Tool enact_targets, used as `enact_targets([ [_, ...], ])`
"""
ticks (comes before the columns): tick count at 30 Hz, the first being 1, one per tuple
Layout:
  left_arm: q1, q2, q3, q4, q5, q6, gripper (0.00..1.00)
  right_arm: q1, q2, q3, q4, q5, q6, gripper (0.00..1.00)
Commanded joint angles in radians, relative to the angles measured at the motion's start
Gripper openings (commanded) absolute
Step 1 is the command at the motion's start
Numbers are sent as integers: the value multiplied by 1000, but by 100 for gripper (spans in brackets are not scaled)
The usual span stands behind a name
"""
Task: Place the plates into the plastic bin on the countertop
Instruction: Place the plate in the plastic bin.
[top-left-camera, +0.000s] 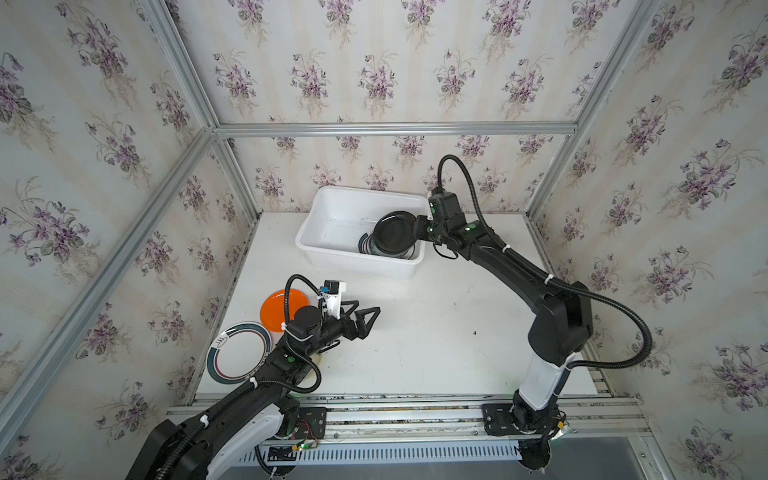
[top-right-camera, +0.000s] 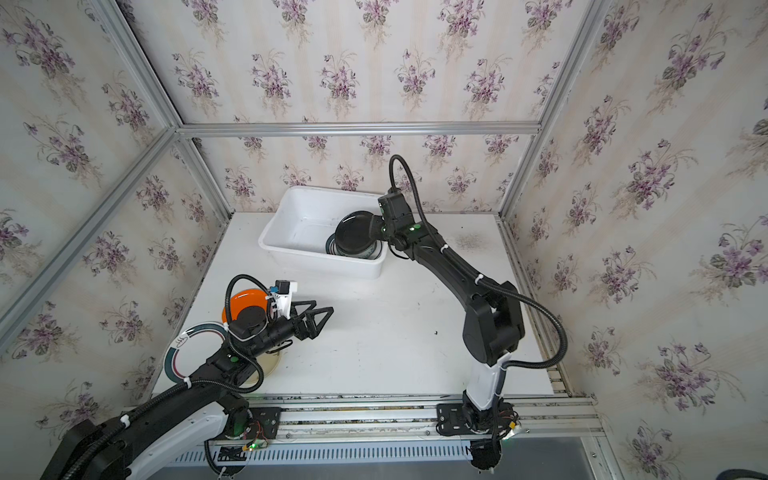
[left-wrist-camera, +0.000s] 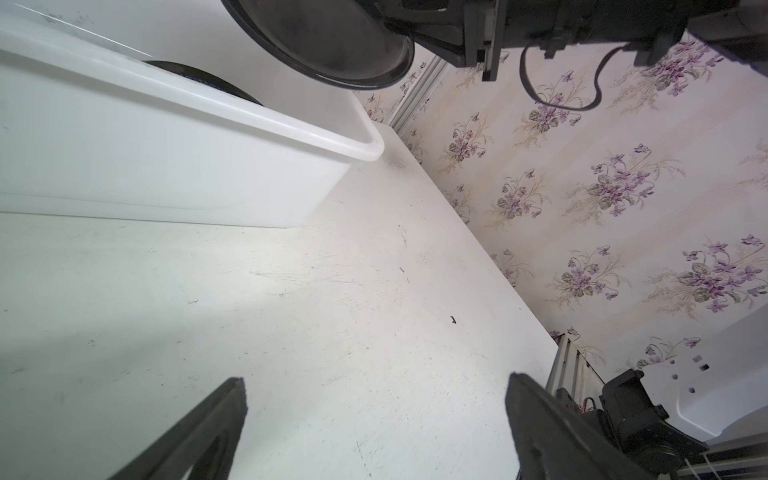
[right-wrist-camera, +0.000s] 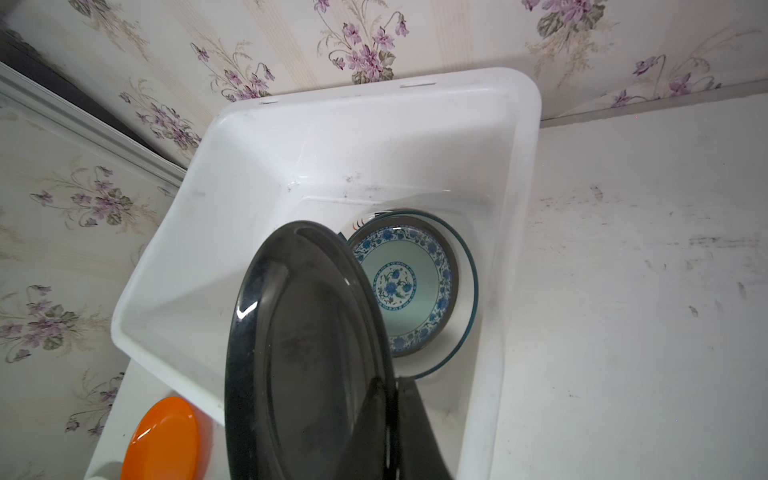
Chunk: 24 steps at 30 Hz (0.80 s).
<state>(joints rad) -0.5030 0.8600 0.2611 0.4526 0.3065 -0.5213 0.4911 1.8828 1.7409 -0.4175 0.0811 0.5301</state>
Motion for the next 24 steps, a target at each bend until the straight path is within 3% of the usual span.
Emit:
enact_targets([
  [1, 1, -7, 20, -42, -65, 42, 100, -5, 84, 130, -80, 32, -42, 0],
  [17, 2, -72, 31, -164, -215, 52, 100, -5, 478, 589, -360, 101, -74, 0],
  [24, 3, -75, 30, -174, -232, 47, 100, -5, 531, 638, -391, 115, -85, 0],
])
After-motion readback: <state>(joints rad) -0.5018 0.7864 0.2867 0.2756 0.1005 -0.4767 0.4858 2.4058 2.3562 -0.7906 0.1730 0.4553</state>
